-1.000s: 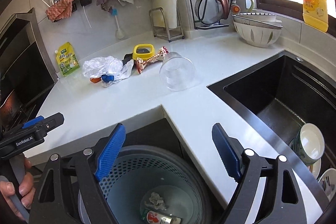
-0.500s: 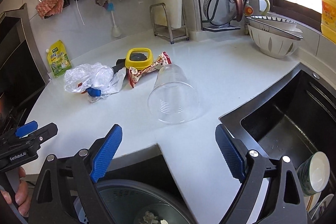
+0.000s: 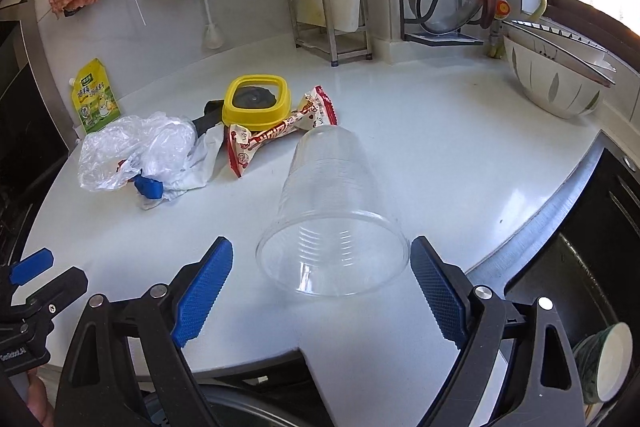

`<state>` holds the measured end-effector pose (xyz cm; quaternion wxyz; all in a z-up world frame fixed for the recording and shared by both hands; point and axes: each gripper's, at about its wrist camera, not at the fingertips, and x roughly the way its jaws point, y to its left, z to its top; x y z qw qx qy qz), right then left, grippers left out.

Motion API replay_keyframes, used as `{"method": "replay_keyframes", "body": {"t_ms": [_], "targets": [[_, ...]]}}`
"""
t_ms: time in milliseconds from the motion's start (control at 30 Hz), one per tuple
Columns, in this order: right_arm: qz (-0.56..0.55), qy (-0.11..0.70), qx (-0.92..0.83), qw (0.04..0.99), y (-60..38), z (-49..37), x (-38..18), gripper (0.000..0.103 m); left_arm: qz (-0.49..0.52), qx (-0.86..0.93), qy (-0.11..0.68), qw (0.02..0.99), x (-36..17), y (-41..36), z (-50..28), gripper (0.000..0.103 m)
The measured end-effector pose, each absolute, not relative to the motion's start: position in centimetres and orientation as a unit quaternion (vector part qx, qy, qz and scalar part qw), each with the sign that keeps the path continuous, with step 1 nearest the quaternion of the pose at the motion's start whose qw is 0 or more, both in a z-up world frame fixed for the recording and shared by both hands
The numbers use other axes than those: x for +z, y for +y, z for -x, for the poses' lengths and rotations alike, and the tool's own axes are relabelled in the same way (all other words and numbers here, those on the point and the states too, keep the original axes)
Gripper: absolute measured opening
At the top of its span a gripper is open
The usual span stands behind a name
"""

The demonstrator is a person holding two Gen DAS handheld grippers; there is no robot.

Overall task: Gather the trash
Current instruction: 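Grasp the clear plastic cup with the right tool while the left tool grasps the plastic bag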

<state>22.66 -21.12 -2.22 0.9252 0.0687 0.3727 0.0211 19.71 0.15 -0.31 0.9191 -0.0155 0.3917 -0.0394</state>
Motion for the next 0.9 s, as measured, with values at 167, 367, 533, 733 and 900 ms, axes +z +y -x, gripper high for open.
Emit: {"method": "replay_keyframes", "body": {"t_ms": [167, 367, 533, 733, 900], "targets": [[-0.056, 0.366, 0.015, 0.929, -20.9, -23.4, -2.2, 0.086, 0.016, -0.04, 0.393, 0.919, -0.4, 0.2, -19.9, 0.093], [-0.044, 0.362, 0.019, 0.931, -20.6, -23.5, -2.3, 0.073, 0.018, -0.037, 0.392, 0.919, -0.6, 0.1, -20.2, 0.093], [-0.051, 0.358, 0.028, 0.932, -20.7, -23.4, -2.3, 0.067, 0.019, -0.039, 0.385, 0.922, -0.2, -0.3, -20.4, 0.093], [-0.069, 0.344, 0.032, 0.936, -21.1, -22.9, -2.1, 0.067, 0.018, -0.041, 0.373, 0.927, 0.5, -0.5, -21.1, 0.093], [-0.081, 0.335, 0.036, 0.938, -21.4, -22.6, -2.0, 0.067, 0.03, -0.04, 0.359, 0.932, 1.6, -0.1, -22.6, 0.093]]}}
